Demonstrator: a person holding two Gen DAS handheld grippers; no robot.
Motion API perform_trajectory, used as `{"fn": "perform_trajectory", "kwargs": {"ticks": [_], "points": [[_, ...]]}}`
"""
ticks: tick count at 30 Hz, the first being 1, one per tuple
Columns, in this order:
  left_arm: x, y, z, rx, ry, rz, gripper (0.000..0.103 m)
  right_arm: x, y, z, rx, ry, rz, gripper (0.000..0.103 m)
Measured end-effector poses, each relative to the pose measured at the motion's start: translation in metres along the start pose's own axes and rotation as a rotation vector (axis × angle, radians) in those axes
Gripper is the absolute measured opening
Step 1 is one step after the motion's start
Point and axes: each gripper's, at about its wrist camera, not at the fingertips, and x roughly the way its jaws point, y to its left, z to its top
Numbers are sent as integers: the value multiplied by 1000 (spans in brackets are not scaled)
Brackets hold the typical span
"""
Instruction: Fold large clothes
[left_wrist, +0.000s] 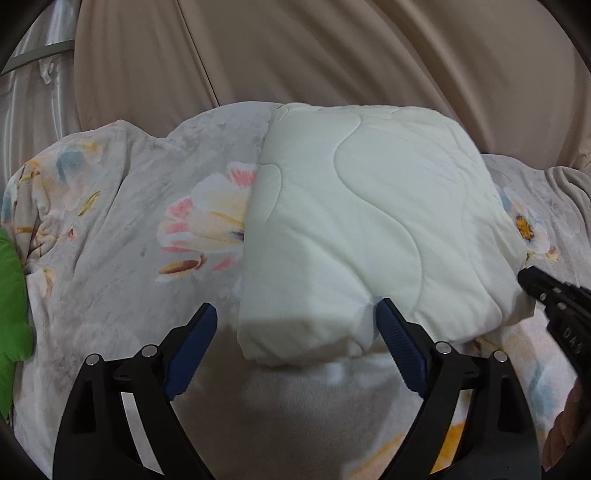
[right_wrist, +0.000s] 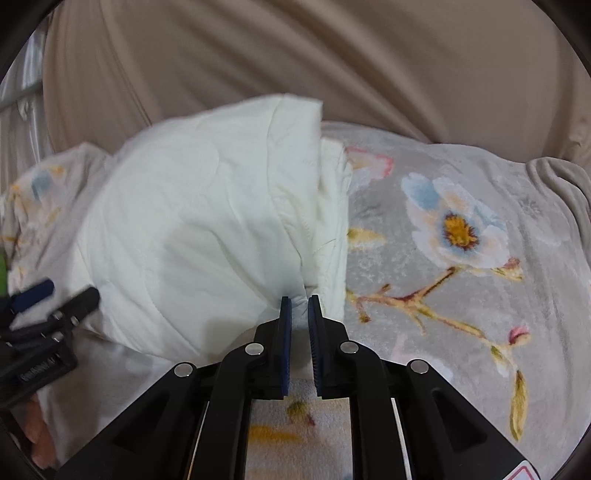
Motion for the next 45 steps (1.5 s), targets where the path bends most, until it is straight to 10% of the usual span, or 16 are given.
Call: {"fn": "perform_trajectory", "kwargs": {"ticks": [7,26,45], "points": [[-29,-12,-28,10,-8,17,92,-49,-6,-26,28,-28,-12,33],[-25,-30,-79,41,30,83,93,-38,24,-94,-27,45,-44,50],[-27,-34,-80,54,16,116,93,-37,29,-96,-45,51,-50,51]]}}
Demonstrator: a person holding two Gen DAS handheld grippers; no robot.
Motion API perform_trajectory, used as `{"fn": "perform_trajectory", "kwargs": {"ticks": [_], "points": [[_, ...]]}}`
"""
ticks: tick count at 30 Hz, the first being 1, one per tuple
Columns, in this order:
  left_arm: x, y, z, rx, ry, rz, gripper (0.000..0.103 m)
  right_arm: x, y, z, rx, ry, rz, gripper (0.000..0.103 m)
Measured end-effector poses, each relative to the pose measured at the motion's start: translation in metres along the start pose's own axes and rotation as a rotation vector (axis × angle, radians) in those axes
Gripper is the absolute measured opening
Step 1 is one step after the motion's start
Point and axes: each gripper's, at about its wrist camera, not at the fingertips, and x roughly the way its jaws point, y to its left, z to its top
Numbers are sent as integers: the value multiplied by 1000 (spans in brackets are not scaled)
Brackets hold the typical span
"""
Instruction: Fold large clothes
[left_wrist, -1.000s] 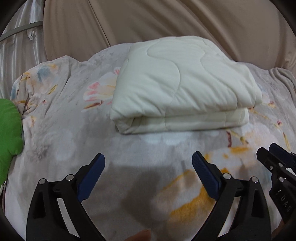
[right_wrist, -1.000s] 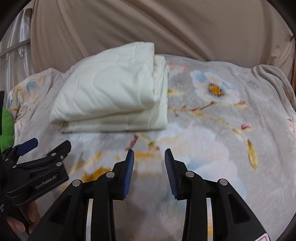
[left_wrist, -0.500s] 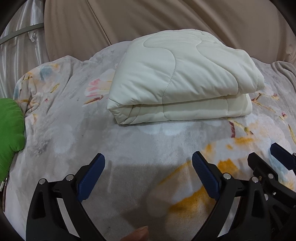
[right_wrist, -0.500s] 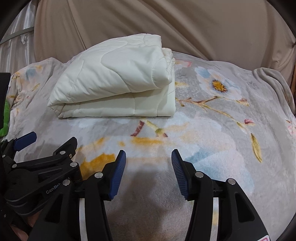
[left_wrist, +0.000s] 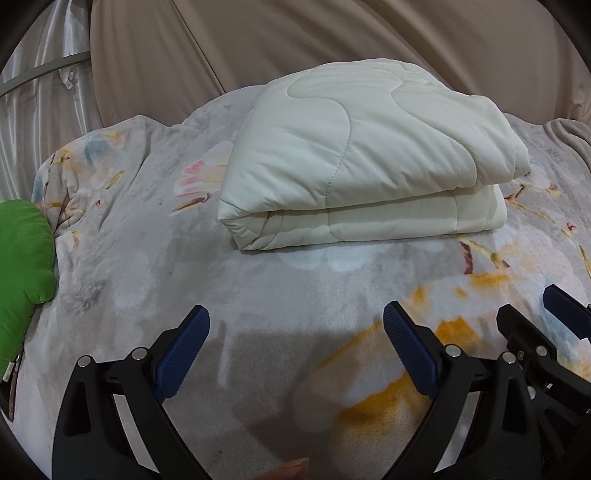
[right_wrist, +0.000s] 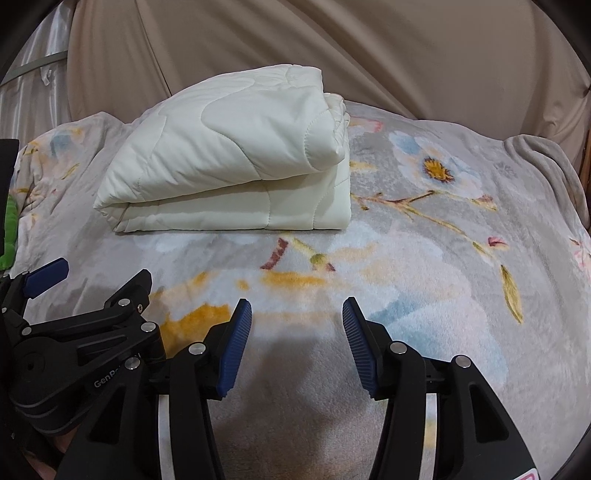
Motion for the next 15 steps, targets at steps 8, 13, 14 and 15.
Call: {"fn": "perform_trajectory", "kwargs": {"ticks": [8,13,14,15], "points": [[0,0,0,2,0,5,93,0,0,-1,0,4,0,51],[0,0,0,2,-1,5,93,0,-1,-1,-1,4,1,51],[0,0,0,2,-1,5,93,0,0,-1,-1,4,1,51],[0,0,0,1,-1,6,93,0,-1,-1,-1,4,1,51]]}}
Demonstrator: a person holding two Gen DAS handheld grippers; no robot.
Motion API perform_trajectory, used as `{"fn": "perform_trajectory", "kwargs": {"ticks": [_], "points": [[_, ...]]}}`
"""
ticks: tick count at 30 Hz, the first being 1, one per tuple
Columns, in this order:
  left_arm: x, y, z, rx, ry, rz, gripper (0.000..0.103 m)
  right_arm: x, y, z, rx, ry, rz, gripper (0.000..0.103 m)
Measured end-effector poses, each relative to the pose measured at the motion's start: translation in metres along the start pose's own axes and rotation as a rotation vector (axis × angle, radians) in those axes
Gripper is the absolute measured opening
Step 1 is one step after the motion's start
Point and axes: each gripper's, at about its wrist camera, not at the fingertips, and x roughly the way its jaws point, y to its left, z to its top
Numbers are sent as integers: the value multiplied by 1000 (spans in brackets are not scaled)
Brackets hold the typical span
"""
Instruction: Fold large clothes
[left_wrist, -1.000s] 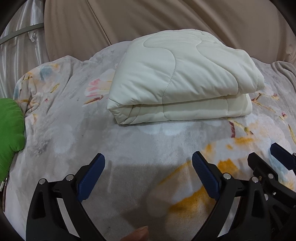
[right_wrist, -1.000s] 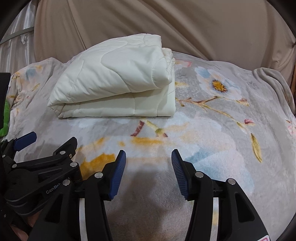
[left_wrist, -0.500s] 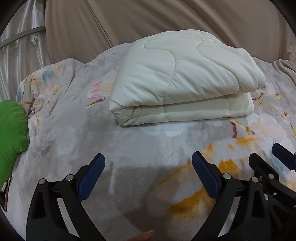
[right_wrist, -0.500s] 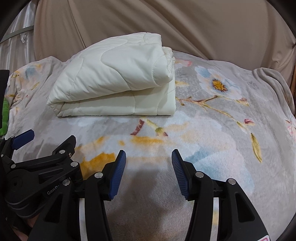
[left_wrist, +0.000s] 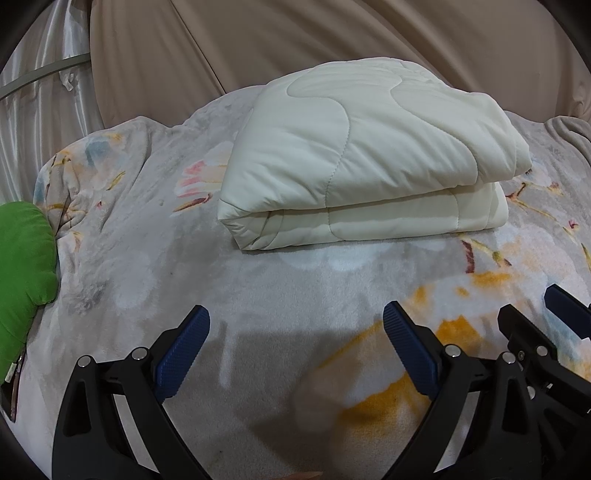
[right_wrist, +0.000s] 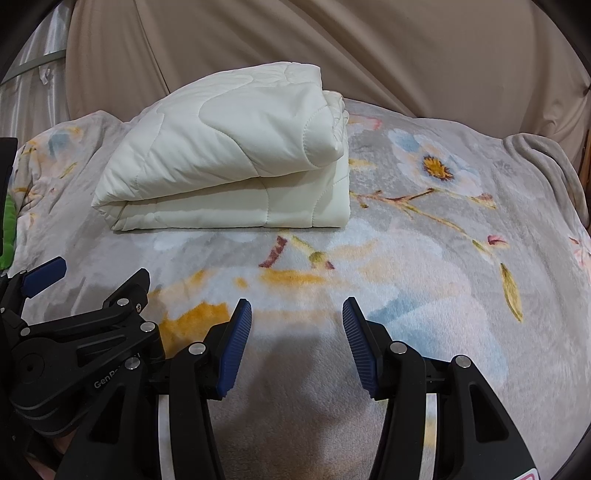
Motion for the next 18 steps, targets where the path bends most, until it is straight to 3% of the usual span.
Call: {"fn": "perform_trajectory", "kwargs": {"ticks": [18], "points": [[-5,1,0,-1,-10,5,92,-1,-3,-1,-4,-3,-1,51]]}}
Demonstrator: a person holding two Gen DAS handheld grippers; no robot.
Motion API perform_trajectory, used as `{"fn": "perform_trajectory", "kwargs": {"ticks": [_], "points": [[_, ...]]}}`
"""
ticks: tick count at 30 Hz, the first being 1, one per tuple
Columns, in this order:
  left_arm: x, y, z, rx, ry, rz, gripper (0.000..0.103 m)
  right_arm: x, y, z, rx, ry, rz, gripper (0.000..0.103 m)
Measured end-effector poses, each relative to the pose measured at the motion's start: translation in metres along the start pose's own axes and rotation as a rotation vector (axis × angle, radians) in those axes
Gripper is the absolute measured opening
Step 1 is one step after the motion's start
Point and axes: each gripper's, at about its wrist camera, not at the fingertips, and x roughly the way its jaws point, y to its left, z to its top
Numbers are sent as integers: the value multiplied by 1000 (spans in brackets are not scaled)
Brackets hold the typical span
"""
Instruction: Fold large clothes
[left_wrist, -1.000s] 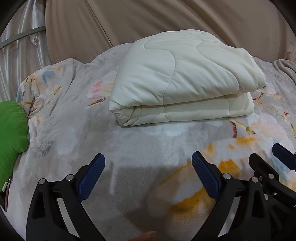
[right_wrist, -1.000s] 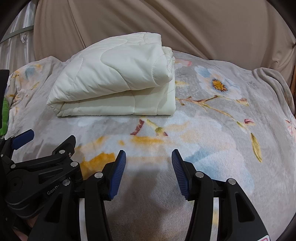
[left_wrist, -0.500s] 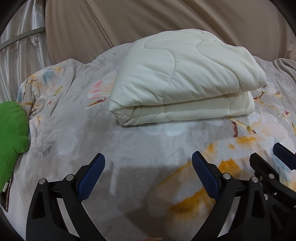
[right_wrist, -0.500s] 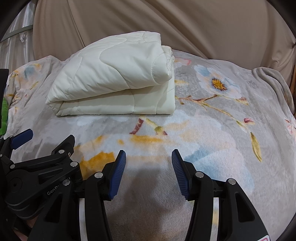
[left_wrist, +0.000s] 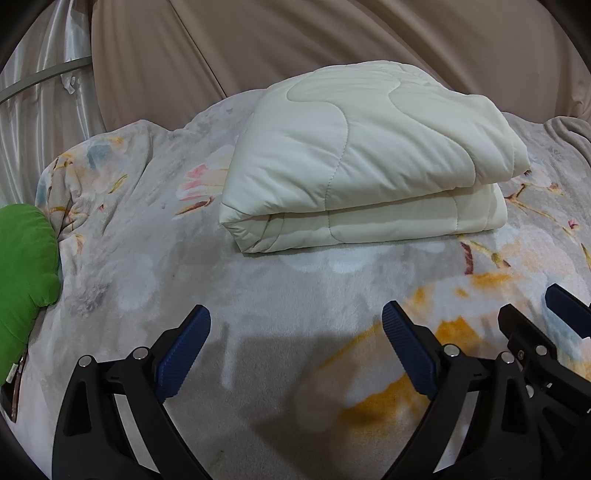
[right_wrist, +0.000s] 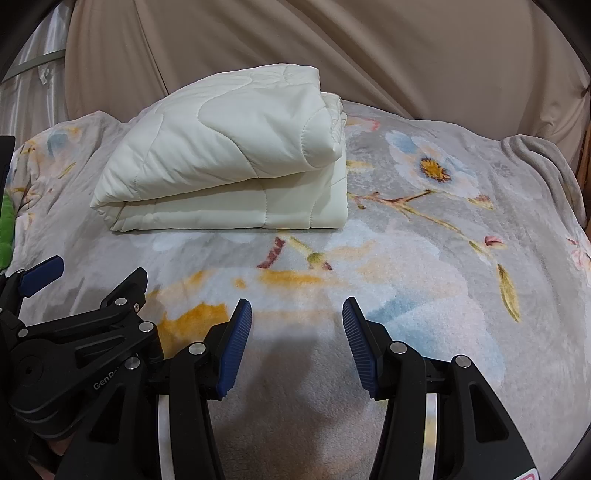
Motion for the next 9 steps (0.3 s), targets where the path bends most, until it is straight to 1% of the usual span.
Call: {"fn": "perform_trajectory", "kwargs": {"ticks": [9], "points": [[0,0,0,1,1,3,92,-1,-2,1,-3,-1,-3,51]]}}
